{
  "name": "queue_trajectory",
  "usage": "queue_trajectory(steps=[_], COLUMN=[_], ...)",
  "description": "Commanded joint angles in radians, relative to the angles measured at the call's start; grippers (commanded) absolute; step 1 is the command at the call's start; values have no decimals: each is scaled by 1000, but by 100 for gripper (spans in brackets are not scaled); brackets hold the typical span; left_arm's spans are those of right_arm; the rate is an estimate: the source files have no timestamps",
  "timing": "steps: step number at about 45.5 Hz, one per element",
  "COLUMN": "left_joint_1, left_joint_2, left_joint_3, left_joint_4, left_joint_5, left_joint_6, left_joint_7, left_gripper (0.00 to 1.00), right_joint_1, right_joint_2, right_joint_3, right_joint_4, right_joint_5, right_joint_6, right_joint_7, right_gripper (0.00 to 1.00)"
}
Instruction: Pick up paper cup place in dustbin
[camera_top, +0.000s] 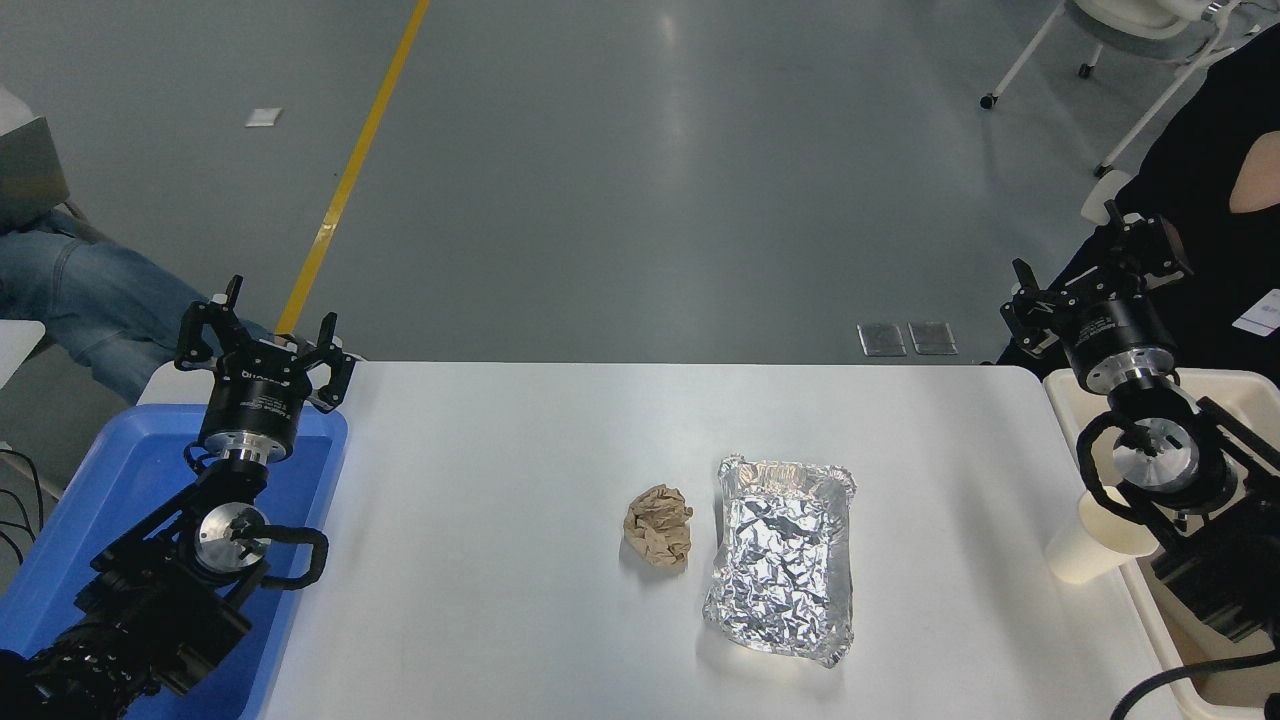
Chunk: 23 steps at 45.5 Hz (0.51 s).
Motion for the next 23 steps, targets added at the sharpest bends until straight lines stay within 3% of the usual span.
queue_trajectory(steps=[1,23], left_joint_1=[0,0], left_joint_2=[-1,-1], left_joint_3=[0,0], left_joint_4=[0,0], left_joint_5=[0,0], left_joint_6=[0,0], left_joint_7=[-1,-1], left_gripper=[99,99], right_joint_1=[-1,0], right_joint_2=[1,0], right_joint_3=[1,-11], right_joint_4=[0,0], right_joint_5=[0,-2], right_joint_6=[0,1], right_joint_7=[0,-2], right_gripper=[100,100])
